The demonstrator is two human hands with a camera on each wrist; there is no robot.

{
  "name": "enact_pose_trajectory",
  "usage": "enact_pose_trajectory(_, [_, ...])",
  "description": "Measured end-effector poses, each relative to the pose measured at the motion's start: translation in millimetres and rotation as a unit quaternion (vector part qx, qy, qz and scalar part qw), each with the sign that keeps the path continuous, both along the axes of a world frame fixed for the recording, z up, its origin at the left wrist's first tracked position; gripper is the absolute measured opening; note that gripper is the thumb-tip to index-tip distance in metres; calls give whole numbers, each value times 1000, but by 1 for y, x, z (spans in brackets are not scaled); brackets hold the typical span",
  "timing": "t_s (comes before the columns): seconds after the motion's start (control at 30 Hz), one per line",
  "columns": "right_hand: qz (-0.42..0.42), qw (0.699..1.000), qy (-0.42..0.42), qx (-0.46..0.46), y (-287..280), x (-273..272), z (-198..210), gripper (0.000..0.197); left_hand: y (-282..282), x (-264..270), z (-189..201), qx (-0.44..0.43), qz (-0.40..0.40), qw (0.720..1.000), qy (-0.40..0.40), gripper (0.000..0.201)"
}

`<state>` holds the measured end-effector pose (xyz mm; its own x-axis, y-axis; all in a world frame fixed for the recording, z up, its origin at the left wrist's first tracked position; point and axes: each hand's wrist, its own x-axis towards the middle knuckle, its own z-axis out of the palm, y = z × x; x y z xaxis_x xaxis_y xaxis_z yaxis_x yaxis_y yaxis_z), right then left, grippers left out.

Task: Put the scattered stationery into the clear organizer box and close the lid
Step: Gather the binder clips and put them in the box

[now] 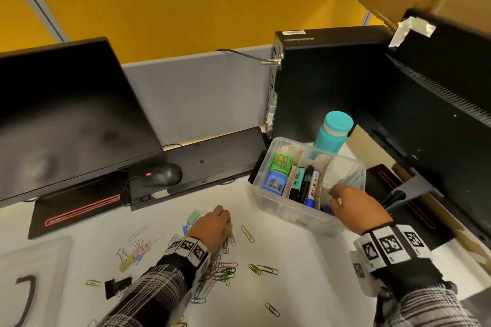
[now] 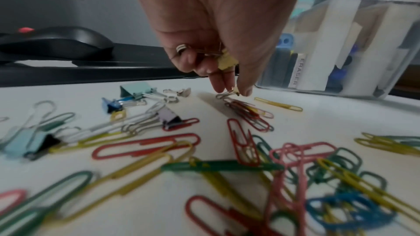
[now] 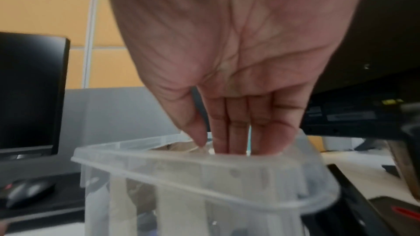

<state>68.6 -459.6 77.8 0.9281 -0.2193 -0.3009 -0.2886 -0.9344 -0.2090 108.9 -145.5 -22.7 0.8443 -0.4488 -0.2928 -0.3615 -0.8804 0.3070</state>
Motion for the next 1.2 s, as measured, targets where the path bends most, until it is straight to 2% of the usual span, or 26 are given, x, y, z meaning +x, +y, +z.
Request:
enact_pose_trajectory(0.07, [-21, 995, -87, 37, -8, -7, 0, 27, 6, -6, 2, -32, 22, 999, -1, 25])
enact_pose_trajectory(0.13, [-41, 978, -201, 47, -14, -13, -2, 26, 8, -13, 7, -61, 43, 997, -3, 23])
enact_pose_trajectory(0.2, [-57, 963, -260, 37, -20, -17, -11, 33, 7, -21, 14, -90, 62, 994, 2, 19])
enact_pose_trajectory(0.27, [-77, 967, -237, 46, -24, -20, -27, 44, 1, -29, 22, -121, 78, 989, 31, 16])
enact_pose_trajectory(0.37, [-94, 966, -212, 112, -24, -24, -47, 52, -19, -34, 38, -144, 78, 984, 67, 19])
enact_pose_trajectory(0.5, [-98, 955, -233, 154, -26, -25, -54, 51, -69, -37, 73, -181, 15, 980, 75, 23])
enact_pose_trajectory(0.63, [-97, 946, -263, 163, -28, -28, -53, 50, -143, -30, 113, -172, -68, 983, 15, 25])
enact_pose_trajectory(0.8, [-96, 940, -280, 168, -28, -28, -57, 48, -214, -15, 120, -54, -145, 984, -90, 30])
enact_pose_trajectory(0.9, [-105, 936, -286, 174, -23, -26, -59, 48, -229, -5, 114, -14, -136, 988, -70, 35])
enact_pose_trajectory(1.03, [-114, 933, -293, 177, -25, -27, -60, 47, -235, -7, 113, -20, -144, 989, -17, 45])
enact_pose_trajectory(1.2, [-113, 931, -292, 187, -25, -28, -61, 47, -205, -18, 114, -143, -151, 977, -41, 38])
